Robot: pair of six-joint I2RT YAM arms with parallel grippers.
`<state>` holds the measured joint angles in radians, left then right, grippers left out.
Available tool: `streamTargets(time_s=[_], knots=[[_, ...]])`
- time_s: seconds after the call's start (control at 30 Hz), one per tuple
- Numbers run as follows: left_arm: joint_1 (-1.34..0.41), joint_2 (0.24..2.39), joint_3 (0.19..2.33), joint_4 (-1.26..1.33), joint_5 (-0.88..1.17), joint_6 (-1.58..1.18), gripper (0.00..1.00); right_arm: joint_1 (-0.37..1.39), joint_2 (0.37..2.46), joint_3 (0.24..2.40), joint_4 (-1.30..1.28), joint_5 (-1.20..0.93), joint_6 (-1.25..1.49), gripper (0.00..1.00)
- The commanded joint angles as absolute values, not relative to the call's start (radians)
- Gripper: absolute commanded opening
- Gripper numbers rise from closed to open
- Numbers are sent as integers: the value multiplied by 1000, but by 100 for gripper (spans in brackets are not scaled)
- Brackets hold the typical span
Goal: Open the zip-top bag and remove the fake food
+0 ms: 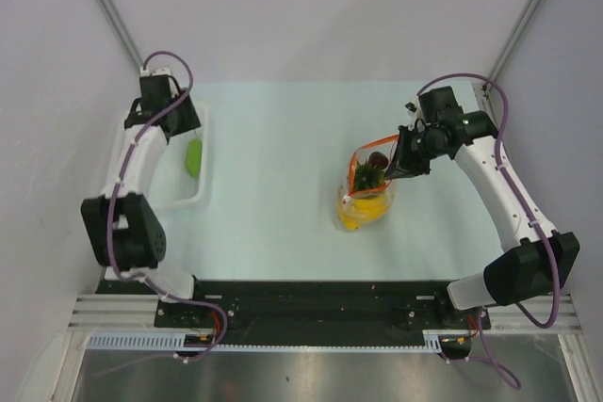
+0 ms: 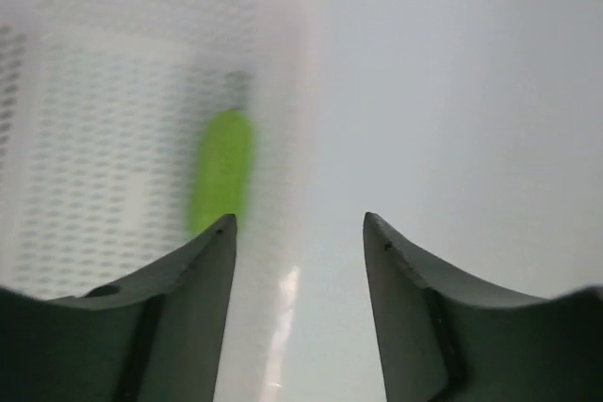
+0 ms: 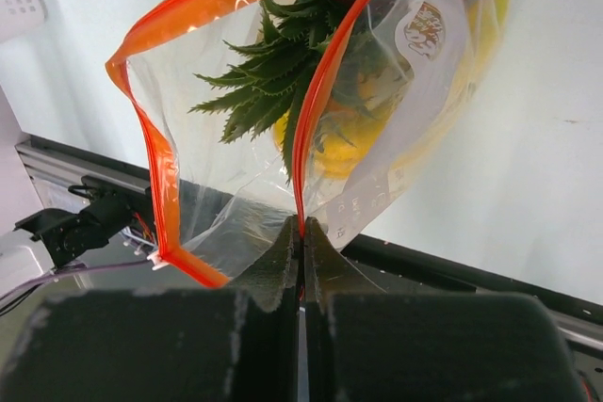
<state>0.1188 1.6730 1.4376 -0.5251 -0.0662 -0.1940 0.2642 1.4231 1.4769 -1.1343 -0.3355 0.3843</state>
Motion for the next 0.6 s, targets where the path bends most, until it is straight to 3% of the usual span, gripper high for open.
streamTargets(time_s=[0.0, 0.27, 0.43, 0.57], knots=[[-118, 1403, 1342, -398, 87, -383, 55, 265, 1434, 1528, -1149, -351, 345, 0], [-660, 1373, 1399, -259, 150, -502, 36, 272, 1428, 1600, -1183, -423, 261, 0], [-814, 1407, 1456, -303, 104, -502, 26, 282, 1398, 1579, -1135, -480, 256, 0], [-911, 1515, 1627, -431, 86, -434, 21, 284, 1379, 1574, -1138, -534, 259, 0]])
